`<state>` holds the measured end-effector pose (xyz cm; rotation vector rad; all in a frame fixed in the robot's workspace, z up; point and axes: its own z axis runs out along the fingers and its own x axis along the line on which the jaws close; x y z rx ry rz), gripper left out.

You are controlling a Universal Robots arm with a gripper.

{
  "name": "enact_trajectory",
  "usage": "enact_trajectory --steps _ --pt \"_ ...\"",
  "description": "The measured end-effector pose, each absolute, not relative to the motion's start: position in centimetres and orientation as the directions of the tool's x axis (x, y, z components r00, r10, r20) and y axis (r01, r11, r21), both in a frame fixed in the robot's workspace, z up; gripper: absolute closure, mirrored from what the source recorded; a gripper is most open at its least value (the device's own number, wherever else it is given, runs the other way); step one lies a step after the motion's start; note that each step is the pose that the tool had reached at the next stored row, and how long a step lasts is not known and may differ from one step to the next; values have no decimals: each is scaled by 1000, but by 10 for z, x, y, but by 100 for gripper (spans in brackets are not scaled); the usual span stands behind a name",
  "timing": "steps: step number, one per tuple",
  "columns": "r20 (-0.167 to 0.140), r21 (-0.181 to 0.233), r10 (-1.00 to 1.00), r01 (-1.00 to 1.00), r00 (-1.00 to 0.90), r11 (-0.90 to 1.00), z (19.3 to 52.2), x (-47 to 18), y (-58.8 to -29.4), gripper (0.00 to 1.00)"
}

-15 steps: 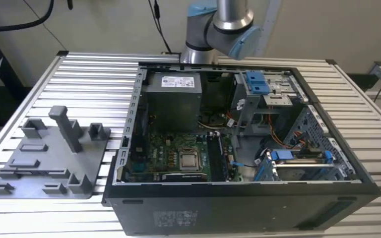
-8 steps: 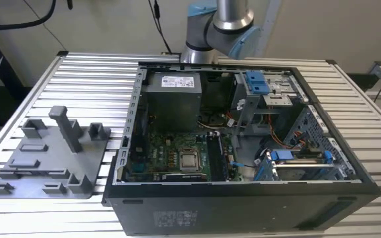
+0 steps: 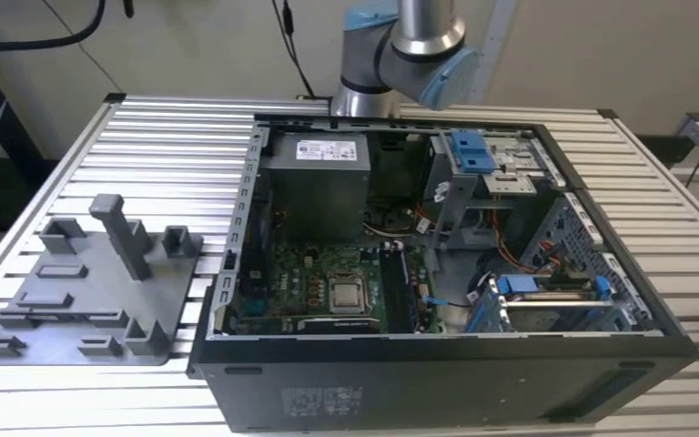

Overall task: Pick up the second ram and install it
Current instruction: 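Pick up the second ram and move it above second insertion slot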

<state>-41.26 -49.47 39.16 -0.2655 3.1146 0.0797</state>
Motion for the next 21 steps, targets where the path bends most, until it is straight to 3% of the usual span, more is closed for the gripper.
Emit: enact_trajectory --steps 21 --pt "-18 47 -356 -357 -934 933 392 -413 -495 89"
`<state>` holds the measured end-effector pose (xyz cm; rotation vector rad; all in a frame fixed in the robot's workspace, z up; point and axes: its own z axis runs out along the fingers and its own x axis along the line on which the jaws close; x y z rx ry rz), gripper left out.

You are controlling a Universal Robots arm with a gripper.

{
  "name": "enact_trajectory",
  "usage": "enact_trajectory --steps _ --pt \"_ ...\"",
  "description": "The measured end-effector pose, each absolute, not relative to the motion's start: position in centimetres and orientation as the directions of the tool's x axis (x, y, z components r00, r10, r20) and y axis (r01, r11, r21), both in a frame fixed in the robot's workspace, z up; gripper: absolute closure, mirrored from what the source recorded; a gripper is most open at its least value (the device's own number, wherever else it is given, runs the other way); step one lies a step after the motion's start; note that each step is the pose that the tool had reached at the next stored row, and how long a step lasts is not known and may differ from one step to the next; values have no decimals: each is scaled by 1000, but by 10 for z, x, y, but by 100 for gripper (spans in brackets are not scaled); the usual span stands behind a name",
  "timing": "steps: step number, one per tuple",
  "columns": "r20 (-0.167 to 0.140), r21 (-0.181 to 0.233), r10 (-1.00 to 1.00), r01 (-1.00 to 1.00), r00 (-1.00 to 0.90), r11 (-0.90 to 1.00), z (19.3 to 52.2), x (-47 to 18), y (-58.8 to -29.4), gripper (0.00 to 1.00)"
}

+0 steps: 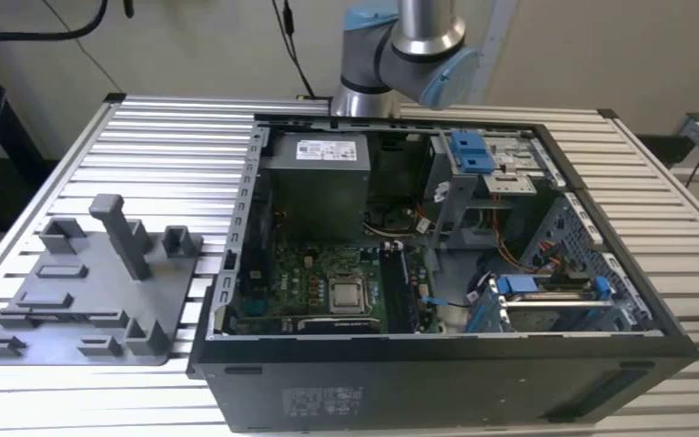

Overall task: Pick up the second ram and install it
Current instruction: 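Pick up the second ram and move it above second insertion slot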

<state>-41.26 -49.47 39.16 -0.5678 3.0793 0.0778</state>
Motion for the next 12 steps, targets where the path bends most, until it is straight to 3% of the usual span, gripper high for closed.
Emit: enact_trajectory --steps 12 --pt "-17 45 -447 -447 -894 893 392 -413 -495 89"
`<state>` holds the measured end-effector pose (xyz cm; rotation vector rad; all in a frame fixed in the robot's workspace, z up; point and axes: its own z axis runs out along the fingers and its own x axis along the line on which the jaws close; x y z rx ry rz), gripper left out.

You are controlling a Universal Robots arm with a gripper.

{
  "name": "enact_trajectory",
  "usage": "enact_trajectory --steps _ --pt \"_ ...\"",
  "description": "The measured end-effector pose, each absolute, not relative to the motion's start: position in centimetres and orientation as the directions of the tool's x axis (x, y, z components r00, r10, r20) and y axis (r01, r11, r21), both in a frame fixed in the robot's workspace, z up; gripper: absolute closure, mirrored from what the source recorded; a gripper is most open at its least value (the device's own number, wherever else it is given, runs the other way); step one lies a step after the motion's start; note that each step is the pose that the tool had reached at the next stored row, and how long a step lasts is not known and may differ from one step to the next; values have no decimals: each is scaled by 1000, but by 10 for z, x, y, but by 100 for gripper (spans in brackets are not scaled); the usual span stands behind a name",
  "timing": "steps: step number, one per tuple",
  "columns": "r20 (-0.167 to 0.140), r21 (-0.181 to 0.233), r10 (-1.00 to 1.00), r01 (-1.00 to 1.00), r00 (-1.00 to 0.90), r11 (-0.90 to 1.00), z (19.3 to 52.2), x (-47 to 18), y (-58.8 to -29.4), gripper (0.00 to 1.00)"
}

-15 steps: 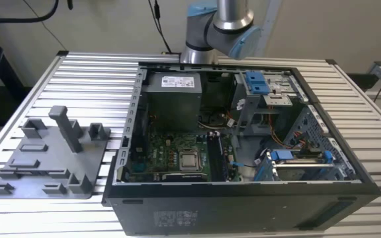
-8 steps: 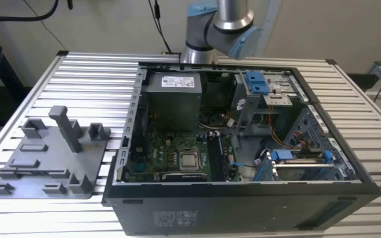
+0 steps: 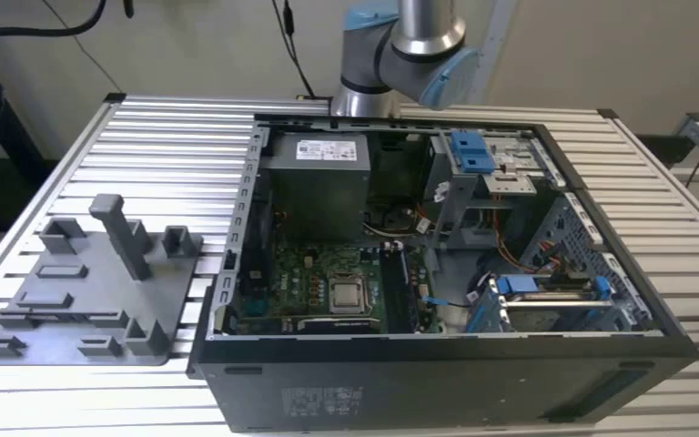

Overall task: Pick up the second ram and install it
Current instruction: 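Pick up the second ram and move it above second insertion slot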

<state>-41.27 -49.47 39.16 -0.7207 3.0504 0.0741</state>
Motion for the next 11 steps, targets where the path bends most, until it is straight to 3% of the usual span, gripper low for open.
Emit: enact_trajectory --steps 11 --pt "-16 43 -569 -569 -822 821 392 -413 -495 89"
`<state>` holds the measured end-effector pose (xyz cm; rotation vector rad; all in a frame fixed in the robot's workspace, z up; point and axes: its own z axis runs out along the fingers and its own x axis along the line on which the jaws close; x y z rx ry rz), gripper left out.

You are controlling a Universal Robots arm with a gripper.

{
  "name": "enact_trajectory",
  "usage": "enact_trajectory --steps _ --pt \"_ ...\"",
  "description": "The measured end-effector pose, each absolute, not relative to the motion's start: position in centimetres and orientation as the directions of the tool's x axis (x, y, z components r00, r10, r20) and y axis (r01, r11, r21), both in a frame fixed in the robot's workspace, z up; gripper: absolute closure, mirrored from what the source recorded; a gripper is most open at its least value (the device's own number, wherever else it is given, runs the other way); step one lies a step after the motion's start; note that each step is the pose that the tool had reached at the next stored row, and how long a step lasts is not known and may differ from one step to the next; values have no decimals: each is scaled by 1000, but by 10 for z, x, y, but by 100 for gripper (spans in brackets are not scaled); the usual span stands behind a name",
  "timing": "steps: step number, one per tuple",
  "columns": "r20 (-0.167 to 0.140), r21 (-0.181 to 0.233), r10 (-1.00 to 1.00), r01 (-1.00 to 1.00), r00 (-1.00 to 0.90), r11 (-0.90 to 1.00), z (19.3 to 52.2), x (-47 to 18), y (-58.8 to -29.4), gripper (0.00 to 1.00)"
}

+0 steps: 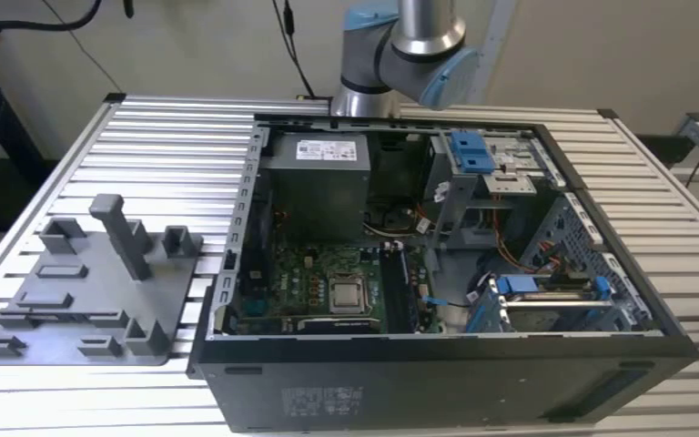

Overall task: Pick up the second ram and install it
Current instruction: 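Pick up the second ram and move it above second insertion slot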

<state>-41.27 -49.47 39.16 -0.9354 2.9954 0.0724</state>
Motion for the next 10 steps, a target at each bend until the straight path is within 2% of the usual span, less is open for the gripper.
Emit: enact_trajectory --steps 10 --pt "-16 43 -707 -707 -707 706 392 -413 -495 89"
